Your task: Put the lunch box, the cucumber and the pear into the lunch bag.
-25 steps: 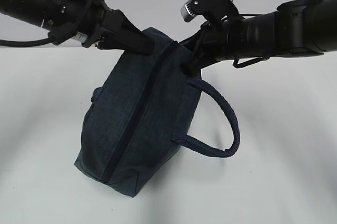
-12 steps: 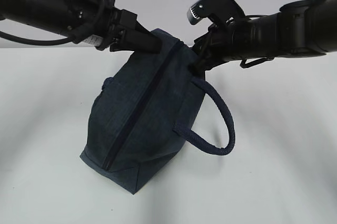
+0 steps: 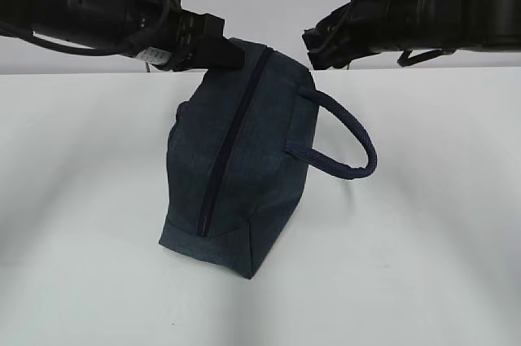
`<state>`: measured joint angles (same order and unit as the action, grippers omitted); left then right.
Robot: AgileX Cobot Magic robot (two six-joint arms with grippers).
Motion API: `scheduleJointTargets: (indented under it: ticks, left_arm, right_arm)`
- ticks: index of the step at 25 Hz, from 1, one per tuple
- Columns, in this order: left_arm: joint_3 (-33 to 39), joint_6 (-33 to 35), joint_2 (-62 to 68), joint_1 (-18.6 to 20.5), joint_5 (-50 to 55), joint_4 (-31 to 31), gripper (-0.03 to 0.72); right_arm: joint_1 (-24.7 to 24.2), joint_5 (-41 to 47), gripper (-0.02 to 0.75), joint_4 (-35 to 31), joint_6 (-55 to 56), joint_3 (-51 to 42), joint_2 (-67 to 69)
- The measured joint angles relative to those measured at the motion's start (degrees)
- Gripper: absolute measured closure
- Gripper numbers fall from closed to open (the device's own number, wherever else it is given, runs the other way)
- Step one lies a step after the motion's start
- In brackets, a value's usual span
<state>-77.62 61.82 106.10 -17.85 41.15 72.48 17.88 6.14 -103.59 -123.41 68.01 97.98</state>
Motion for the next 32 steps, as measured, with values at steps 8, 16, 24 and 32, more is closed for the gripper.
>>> scheduleJointTargets:
  ticks: [8, 16, 24, 32]
  left_arm:
    - [-0.58, 0.0, -0.41, 0.13, 1.78, 0.08, 0.259]
    - [-0.65, -2.58, -10.17, 4.24, 2.68, -8.72, 0.243]
    - [-0.65, -21.02, -20.18, 5.65, 6.6, -33.26, 0.243]
    - [-0.65, -36.21, -28.68, 5.65, 16.84, -49.63, 0.243]
  right_arm:
    - [0.0, -0.78, 0.307, -0.1, 5.59, -3.11, -6.24]
    - [0.0, -1.27, 0.307, -0.1, 8.14, -10.9, -14.39]
    - [0.0, -2.02, 0.307, -0.1, 11.59, -15.71, -21.44]
    - [0.0, -2.11, 0.32, -0.1, 13.57, -24.8, -23.51]
